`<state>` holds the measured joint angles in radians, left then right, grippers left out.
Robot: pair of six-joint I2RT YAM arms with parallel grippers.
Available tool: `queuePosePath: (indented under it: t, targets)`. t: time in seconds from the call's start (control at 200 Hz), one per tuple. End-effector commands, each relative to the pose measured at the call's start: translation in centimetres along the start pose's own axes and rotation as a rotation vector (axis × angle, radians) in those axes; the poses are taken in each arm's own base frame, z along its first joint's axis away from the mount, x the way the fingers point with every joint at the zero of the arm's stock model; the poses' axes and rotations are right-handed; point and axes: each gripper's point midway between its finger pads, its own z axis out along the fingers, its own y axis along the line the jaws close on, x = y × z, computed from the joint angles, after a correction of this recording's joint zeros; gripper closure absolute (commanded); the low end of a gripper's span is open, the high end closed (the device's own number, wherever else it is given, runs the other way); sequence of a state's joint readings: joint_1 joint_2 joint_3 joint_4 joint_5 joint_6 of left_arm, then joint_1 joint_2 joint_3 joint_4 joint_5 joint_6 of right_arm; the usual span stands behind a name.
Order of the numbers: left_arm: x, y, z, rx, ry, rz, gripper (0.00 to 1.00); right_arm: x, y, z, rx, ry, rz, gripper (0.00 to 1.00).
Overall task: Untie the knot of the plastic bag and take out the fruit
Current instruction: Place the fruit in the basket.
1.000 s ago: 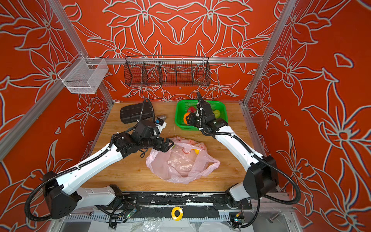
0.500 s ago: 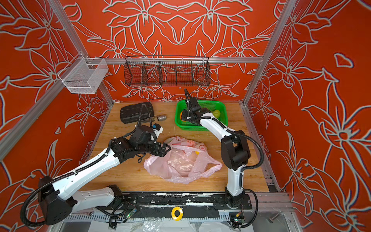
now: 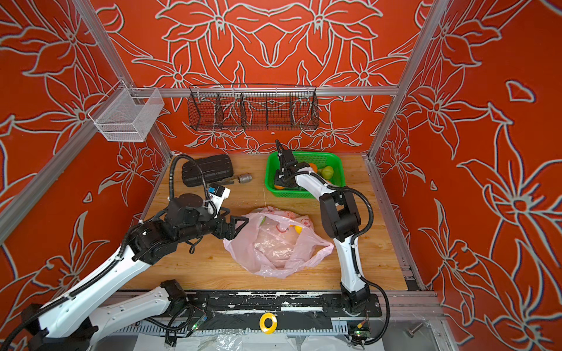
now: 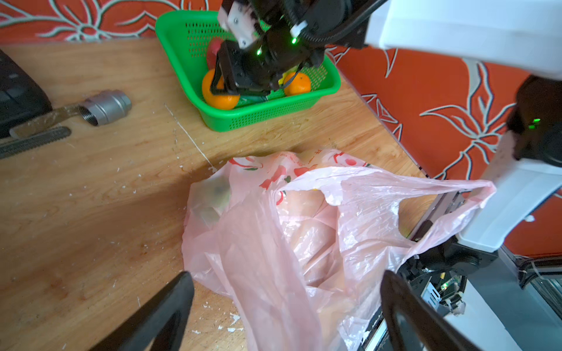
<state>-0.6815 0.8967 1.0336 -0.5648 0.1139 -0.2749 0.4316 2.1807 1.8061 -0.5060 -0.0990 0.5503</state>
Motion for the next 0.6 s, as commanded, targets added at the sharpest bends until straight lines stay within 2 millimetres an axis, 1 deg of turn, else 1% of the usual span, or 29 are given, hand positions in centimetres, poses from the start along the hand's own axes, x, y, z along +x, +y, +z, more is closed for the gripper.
queuePosePath:
  t: [0.0, 0.11, 0.195, 0.25, 0.31, 0.36, 0.46, 0.495, 0.595]
  targets:
    - [-2.1, -0.9, -1.6, 0.025, -0.074, 0.042, 0.05, 0.4, -0.2, 0.7, -0.001, 0.035, 0.009, 0.60]
    - [-2.5, -0.8, -2.3, 0.010, -0.079, 0.051, 0.05, 0.9, -0.8, 1.5, 0.016, 0.049, 0.021, 0.58]
    - [-2.5, -0.6, -2.5, -0.005, -0.080, 0.046, 0.05, 1.2, -1.3, 2.0, 0.024, 0.063, 0.027, 0.53]
    - [-2.3, -0.4, -2.4, -0.013, -0.074, 0.039, 0.05, 1.2, -1.4, 1.9, 0.025, 0.067, 0.029, 0.48]
    - [-2.1, -0.3, -2.3, -0.017, -0.068, 0.032, 0.05, 1.2, -1.3, 1.6, 0.020, 0.067, 0.028, 0.40]
    - [-2.0, -0.2, -2.2, -0.018, -0.065, 0.025, 0.05, 0.9, -1.2, 0.9, 0.016, 0.059, 0.026, 0.35]
    - [-1.7, -0.1, -2.1, -0.021, -0.059, 0.014, 0.05, 0.0, -0.6, -1.0, 0.002, 0.026, 0.013, 0.29]
    - [-1.7, 0.1, -2.1, -0.031, -0.058, 0.007, 0.05, -0.2, -0.5, -1.7, 0.003, 0.013, 0.005, 0.28]
    - [-1.5, 0.5, -2.2, -0.058, -0.051, -0.009, 0.05, -1.1, -0.1, -4.7, -0.007, -0.031, -0.019, 0.27]
